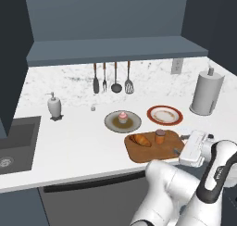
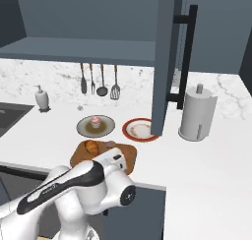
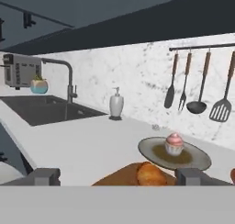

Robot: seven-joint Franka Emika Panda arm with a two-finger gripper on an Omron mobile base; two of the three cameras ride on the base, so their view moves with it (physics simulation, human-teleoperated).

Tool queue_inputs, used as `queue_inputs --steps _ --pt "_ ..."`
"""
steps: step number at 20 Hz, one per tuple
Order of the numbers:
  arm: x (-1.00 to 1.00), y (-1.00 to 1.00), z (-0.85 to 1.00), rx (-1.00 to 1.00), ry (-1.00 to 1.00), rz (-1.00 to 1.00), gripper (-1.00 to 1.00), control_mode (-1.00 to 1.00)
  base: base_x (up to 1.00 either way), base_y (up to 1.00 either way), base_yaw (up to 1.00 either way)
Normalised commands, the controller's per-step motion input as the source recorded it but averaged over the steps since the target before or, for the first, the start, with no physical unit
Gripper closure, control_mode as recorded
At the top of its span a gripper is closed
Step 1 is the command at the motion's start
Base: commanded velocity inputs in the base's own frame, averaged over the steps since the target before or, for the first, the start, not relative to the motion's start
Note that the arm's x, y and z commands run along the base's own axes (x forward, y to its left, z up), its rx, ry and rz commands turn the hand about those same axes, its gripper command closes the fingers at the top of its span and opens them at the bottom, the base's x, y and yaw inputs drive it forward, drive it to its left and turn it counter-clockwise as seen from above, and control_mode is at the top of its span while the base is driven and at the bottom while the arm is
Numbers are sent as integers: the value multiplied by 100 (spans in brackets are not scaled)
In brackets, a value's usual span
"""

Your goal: From the different types of pastries on the counter, select a croissant and place it on the cutting board. Then retrieve a jar of jam from the cabinet and place it alongside the croissant on the cutting board.

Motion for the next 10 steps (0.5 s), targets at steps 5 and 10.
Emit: queue_inputs --steps 5,10 --pt "-56 38 57 -6 -18 0 -100 -100 0 0 0" --pt "-49 59 82 -7 -26 -1 -100 -100 0 0 0"
